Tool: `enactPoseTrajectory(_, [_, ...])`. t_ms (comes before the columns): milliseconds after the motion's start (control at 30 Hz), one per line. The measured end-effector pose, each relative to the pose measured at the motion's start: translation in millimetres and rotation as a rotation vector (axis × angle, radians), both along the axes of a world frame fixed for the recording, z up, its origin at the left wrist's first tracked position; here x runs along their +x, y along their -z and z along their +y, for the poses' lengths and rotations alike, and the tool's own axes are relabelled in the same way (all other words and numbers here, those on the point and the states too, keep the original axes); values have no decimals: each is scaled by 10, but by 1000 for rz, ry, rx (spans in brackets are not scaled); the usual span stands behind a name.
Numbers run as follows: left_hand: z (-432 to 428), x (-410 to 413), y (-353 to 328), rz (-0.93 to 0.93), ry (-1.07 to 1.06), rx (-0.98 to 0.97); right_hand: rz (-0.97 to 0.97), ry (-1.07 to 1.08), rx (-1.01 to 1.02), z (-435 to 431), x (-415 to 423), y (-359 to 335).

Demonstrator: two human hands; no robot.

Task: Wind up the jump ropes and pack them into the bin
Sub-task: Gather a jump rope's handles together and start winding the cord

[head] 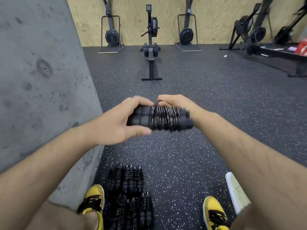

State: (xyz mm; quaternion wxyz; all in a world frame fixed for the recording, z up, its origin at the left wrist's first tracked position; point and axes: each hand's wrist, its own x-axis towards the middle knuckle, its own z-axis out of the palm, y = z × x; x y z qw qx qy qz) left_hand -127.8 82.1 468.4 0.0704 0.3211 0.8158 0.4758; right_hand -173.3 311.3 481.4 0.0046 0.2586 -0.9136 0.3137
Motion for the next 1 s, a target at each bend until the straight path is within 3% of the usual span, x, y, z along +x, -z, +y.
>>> enactPoseTrajectory(100, [97, -73, -17, 280, -208, -35, -227, 147, -101, -210, 76, 98])
enactPoseTrajectory(167, [132, -157, 25, 473, -357, -166, -210, 171, -84, -437, 132, 197])
enactPoseTrajectory(233, [140, -248, 75, 567, -466, -300, -222, 201, -192, -626, 166, 264])
enactPoseTrajectory(433, [202, -321, 105, 451, -511, -225, -113, 239, -315, -714, 195, 238])
enactPoseTrajectory(667, [260, -219, 24, 310, -387, 243, 130, 233, -490, -701, 457, 156])
enactPoseTrajectory(767, [237, -186, -50, 250, -365, 347, 253, 115, -432, -648, 525, 108])
enactPoseTrajectory(1000, [198, -149, -129, 117, -372, 420, 459, -80, -5, -375, 548, -34])
